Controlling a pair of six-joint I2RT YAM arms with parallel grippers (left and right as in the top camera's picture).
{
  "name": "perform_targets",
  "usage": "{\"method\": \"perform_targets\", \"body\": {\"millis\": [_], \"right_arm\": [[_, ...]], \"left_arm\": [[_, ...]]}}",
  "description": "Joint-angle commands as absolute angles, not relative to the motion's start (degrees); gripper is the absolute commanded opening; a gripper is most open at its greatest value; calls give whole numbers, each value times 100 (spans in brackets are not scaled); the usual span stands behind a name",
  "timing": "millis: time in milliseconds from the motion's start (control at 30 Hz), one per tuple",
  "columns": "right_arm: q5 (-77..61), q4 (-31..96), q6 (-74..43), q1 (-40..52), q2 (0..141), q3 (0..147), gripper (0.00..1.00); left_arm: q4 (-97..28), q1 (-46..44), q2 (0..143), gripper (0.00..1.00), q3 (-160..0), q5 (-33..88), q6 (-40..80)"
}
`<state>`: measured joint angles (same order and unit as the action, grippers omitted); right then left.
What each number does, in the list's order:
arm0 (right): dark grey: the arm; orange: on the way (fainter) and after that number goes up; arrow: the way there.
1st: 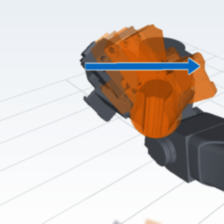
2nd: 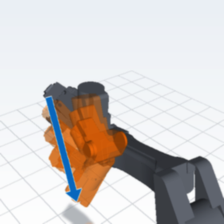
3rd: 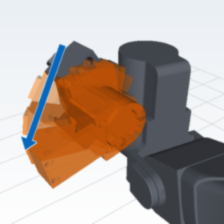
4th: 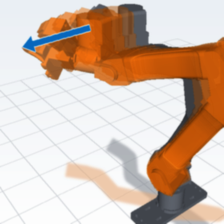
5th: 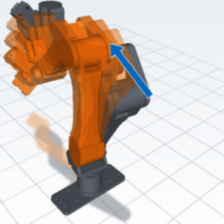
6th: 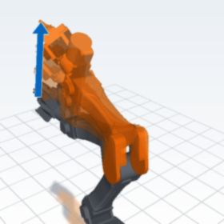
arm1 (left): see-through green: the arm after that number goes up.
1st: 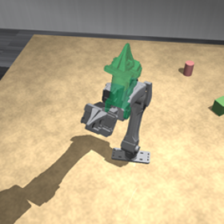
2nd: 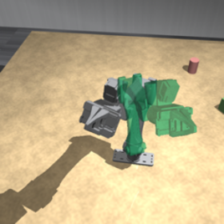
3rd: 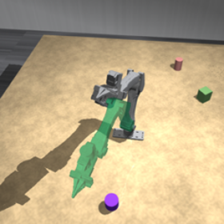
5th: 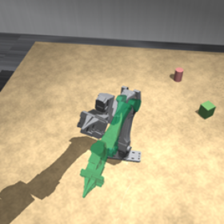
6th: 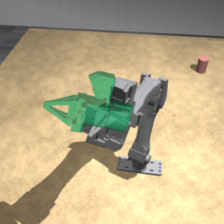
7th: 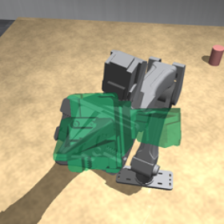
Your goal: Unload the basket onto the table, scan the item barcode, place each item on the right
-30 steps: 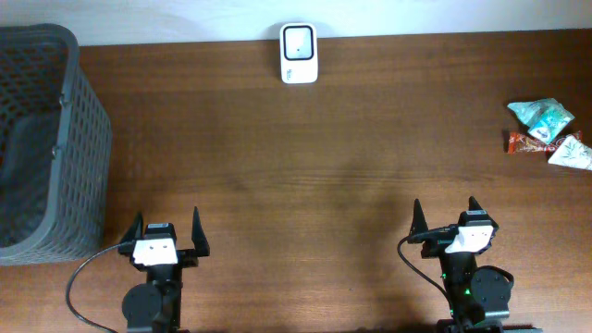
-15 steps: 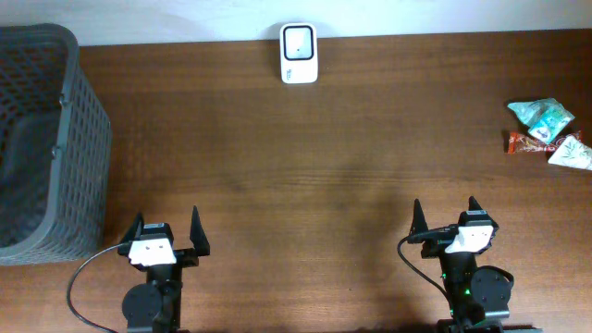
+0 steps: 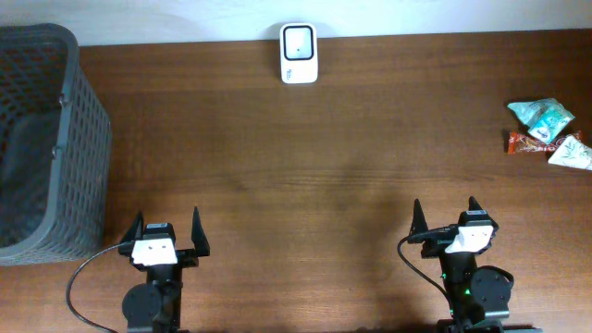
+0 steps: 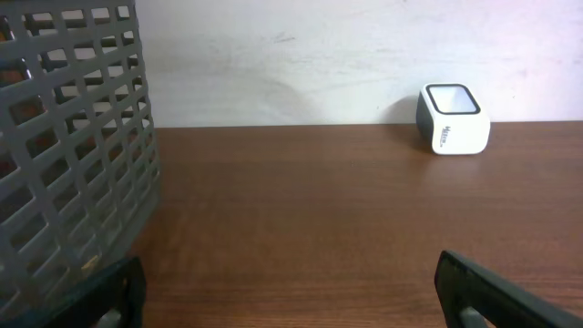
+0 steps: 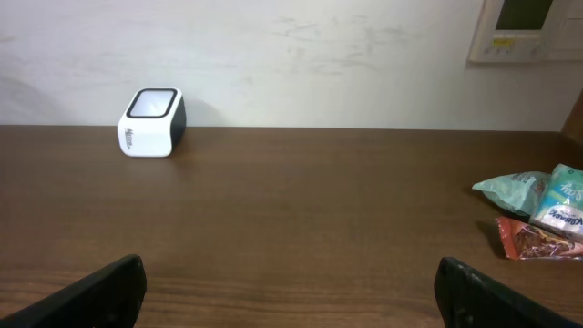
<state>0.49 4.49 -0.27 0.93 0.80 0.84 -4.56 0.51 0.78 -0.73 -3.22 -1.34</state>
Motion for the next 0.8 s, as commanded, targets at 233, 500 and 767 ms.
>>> {"method": "perform_targets", "body": {"millis": [233,500,767], "right_arm": [[23,464,-91,73,21,32,98],[23,464,-91,73,21,32,99],[23,464,-91,73,21,32,99]], "left_arm": [[-464,93,27,99,-47,-259,-244],[-462,93,27,99,-47,-257,-244],[-497,89,27,99,-49,-64,-220]]}}
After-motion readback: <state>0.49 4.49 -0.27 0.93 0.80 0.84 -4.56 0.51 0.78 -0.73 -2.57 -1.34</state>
